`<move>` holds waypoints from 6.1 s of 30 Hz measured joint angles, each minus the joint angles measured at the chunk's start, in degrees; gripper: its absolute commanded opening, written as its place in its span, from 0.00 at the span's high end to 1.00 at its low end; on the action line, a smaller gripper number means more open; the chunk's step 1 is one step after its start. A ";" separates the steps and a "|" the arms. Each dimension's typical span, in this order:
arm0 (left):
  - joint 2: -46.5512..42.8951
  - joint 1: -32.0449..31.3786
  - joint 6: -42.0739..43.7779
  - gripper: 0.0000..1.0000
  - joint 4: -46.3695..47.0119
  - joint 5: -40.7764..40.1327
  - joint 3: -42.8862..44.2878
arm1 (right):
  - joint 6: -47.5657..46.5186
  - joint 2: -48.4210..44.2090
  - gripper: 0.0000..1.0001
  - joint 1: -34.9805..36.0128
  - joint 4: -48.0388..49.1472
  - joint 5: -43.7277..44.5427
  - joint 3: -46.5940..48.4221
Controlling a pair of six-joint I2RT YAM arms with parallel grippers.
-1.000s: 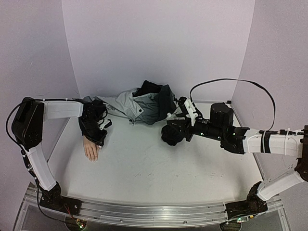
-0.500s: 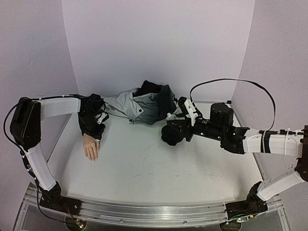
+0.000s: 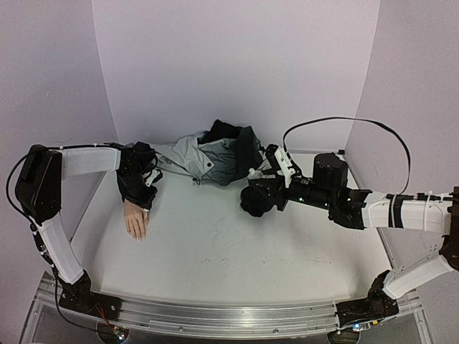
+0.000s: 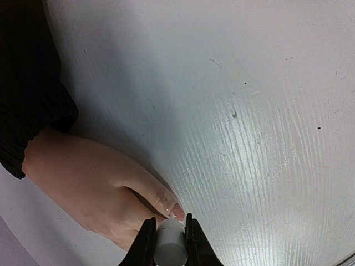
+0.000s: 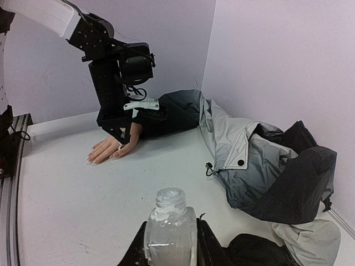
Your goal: Paint the nails
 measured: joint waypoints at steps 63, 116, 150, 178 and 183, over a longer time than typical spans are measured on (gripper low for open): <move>0.22 0.00 0.55 1.00 1.49 0.81 -2.75 | 0.00 0.00 1.00 0.02 0.00 -0.02 0.00; -1.01 -1.60 1.27 1.00 1.05 2.51 -3.45 | 0.00 0.00 1.00 0.00 0.00 -0.63 0.00; 1.33 -0.66 1.25 1.00 1.07 0.66 -2.91 | 0.02 0.00 1.00 0.00 0.00 -0.68 0.00; -2.01 -0.55 0.98 1.00 2.08 0.74 -3.39 | 0.04 0.00 1.00 0.02 0.00 -0.66 0.00; -0.28 -0.42 0.96 1.00 2.05 -0.07 -2.91 | 0.02 0.00 1.00 0.02 0.00 -0.66 0.00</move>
